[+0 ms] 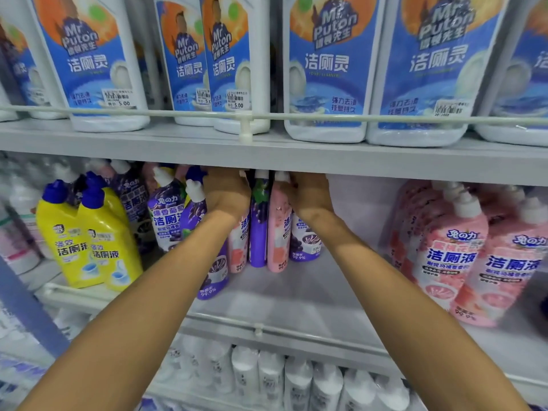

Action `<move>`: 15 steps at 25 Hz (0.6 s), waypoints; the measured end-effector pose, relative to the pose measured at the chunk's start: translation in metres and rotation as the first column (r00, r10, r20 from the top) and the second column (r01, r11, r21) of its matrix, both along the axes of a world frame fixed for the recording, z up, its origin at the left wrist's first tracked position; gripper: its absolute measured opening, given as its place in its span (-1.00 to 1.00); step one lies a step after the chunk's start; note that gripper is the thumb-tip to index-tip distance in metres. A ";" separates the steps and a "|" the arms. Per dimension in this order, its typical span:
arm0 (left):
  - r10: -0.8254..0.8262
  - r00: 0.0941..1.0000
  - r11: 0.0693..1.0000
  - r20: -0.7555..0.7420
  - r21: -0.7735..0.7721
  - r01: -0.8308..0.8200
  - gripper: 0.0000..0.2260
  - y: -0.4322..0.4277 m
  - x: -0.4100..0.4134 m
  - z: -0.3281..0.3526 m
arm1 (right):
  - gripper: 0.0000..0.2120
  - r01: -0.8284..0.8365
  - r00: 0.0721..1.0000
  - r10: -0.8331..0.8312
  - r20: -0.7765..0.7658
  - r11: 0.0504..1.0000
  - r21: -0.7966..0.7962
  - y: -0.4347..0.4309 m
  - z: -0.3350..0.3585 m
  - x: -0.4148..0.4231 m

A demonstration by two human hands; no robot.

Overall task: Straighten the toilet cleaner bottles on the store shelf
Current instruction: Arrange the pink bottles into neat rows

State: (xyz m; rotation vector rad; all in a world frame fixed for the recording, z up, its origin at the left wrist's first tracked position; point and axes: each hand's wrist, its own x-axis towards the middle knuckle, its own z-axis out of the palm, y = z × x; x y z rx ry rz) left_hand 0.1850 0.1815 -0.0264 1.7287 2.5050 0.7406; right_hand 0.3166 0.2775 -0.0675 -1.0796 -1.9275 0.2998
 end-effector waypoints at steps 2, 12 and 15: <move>-0.068 0.993 0.996 -0.100 -0.064 0.062 -0.69 -0.010 0.005 0.004 | -0.88 -0.029 0.998 0.030 -0.048 0.999 0.032 -0.004 -0.003 0.010; -0.189 0.982 0.879 -0.031 0.440 0.183 -0.81 -0.025 -0.009 -0.013 | -0.77 -0.072 0.997 0.073 -0.007 0.992 0.100 -0.040 0.001 0.062; -0.395 0.881 0.852 0.261 0.463 0.245 -0.66 -0.035 -0.008 -0.025 | -0.63 -0.081 0.987 0.079 -0.137 0.997 -0.010 -0.047 -0.003 0.072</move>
